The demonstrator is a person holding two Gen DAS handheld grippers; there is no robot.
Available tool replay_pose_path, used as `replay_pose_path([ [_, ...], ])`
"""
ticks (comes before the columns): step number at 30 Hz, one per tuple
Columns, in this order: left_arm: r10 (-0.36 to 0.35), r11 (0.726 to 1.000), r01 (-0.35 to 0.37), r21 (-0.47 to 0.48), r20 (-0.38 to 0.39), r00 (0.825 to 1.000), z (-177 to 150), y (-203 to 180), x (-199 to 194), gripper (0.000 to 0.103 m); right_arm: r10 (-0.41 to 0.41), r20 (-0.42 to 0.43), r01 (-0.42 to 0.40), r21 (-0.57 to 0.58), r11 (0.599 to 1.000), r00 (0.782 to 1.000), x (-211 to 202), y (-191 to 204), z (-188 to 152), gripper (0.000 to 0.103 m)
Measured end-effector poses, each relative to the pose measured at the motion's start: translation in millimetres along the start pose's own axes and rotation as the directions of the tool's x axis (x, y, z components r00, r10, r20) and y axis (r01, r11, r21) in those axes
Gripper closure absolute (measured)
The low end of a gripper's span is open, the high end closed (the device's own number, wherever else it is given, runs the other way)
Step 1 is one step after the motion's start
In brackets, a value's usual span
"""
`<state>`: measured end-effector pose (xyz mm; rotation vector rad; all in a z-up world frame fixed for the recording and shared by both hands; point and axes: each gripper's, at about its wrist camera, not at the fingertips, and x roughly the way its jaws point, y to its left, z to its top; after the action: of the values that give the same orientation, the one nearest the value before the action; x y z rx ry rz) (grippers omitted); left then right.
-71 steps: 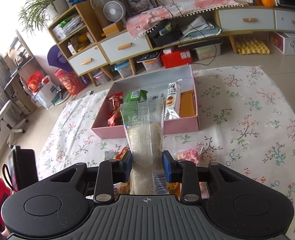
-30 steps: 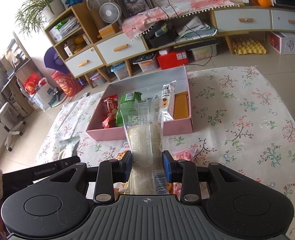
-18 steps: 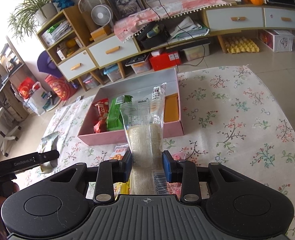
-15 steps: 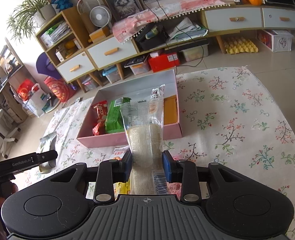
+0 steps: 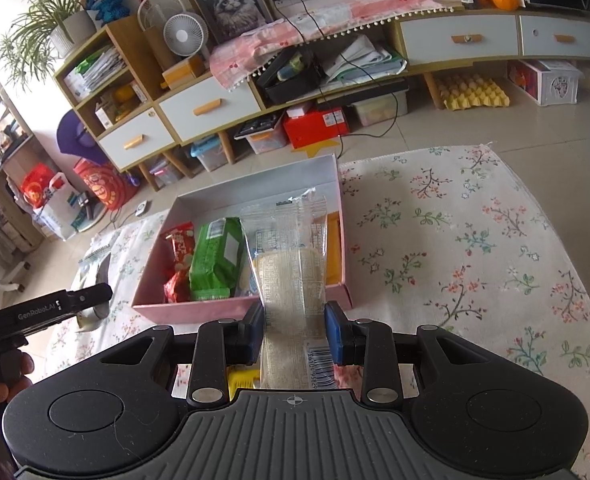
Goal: Organize snacks
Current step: 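Carry both held packs into the pink box and open both tools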
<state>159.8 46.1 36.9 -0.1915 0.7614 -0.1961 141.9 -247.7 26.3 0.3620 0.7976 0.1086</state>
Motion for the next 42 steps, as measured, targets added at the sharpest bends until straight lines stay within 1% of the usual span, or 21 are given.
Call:
replay_pose_path([
  [5, 0.001, 1.000, -0.001, 0.015, -0.012, 1.000, 3, -3, 9, 0.059, -0.002, -0.039, 0.002, 0.012, 1.000, 0.999, 22, -2, 7, 0.072],
  [9, 0.014, 0.999, -0.014, 0.038, -0.012, 1.000, 9, -3, 15, 0.059, -0.030, -0.032, 0.031, 0.016, 0.999, 0.999, 30, -7, 17, 0.072],
  [14, 0.015, 0.999, -0.014, 0.035, -0.030, 0.999, 13, -1, 27, 0.059, -0.056, -0.030, 0.056, 0.016, 0.998, 0.998, 43, -12, 27, 0.072],
  [21, 0.012, 0.998, -0.010, 0.068, -0.032, 0.999, 17, -10, 39, 0.059, -0.037, -0.009, 0.037, 0.033, 0.999, 0.999, 60, -9, 46, 0.072],
  [26, 0.027, 0.995, -0.023, 0.099, -0.035, 0.999, 19, -14, 47, 0.059, 0.001, -0.015, 0.000, 0.059, 0.998, 1.000, 83, -10, 55, 0.072],
  [29, 0.032, 0.994, -0.029, 0.102, -0.034, 0.999, 20, -12, 51, 0.059, 0.000, -0.021, 0.002, 0.065, 0.998, 1.000, 95, -10, 57, 0.072],
  [33, 0.049, 0.993, -0.044, 0.109, -0.043, 0.998, 18, -10, 57, 0.059, -0.025, -0.024, 0.026, 0.037, 0.999, 0.999, 105, -8, 54, 0.072],
  [37, 0.055, 0.991, -0.050, 0.124, -0.038, 0.998, 16, -12, 56, 0.059, -0.039, -0.015, 0.040, 0.031, 0.999, 0.999, 107, -9, 54, 0.071],
  [38, 0.055, 0.991, -0.050, 0.126, -0.037, 0.998, 16, -12, 56, 0.059, -0.039, -0.013, 0.040, 0.037, 0.999, 0.999, 107, -9, 54, 0.068],
  [42, 0.056, 0.988, -0.050, 0.143, -0.039, 0.998, 15, -13, 55, 0.059, -0.036, -0.013, 0.036, 0.046, 0.998, 0.999, 105, -10, 54, 0.068],
])
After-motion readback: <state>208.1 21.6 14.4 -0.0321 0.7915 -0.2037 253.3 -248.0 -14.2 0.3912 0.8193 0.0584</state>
